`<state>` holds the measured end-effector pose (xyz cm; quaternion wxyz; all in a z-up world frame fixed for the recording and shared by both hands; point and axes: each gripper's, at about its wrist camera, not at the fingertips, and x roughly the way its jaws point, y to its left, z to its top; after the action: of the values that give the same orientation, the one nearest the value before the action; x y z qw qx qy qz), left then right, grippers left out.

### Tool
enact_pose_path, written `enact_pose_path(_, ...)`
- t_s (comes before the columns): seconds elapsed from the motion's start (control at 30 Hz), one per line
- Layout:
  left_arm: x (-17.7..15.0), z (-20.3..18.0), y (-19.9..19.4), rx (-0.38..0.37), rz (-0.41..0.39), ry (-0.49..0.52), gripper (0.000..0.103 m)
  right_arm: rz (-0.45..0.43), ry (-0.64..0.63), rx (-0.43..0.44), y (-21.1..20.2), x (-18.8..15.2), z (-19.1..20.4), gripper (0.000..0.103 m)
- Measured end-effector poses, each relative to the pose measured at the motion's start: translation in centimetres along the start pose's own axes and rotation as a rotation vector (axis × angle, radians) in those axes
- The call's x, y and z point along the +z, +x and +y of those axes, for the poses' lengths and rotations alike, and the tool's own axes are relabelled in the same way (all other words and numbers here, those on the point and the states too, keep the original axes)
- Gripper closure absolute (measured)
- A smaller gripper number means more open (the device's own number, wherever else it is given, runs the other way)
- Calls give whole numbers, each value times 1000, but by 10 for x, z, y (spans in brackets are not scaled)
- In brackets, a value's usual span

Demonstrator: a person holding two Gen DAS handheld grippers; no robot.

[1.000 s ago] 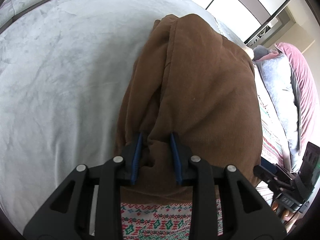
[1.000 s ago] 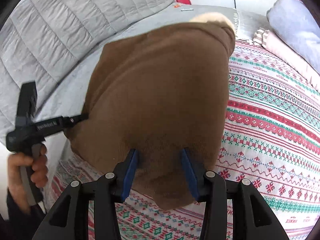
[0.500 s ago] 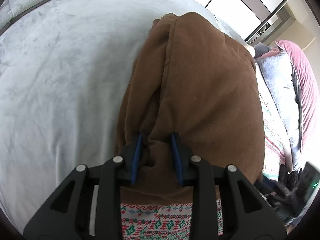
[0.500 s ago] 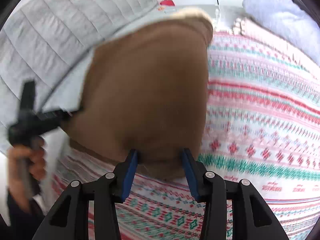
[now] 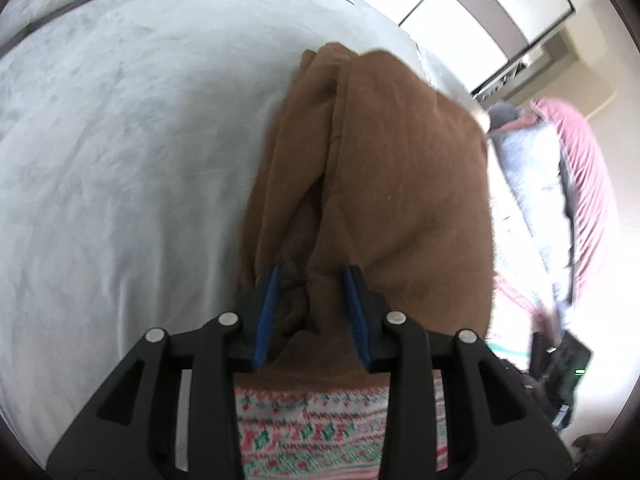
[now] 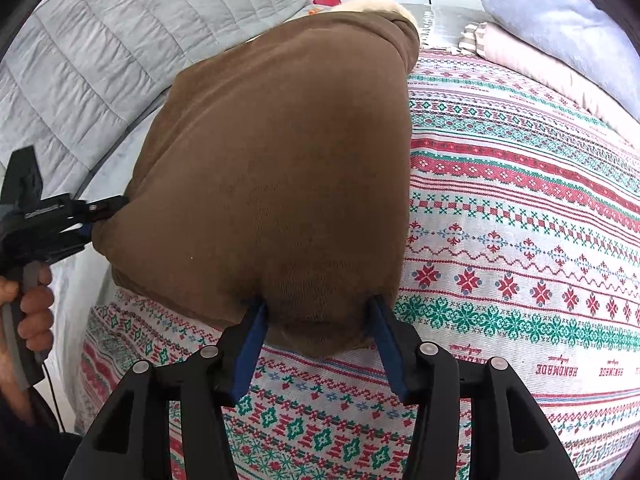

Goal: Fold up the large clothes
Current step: 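Open both tools and release the folded brown coat bundle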

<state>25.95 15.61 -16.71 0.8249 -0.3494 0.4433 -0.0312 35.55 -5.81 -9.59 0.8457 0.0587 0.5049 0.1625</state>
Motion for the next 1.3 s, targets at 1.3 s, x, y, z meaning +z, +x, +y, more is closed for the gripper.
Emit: enact_pose_path(1.3, -27, 8, 22, 16, 59, -31, 27, -49, 294, 223, -21, -50, -82, 29)
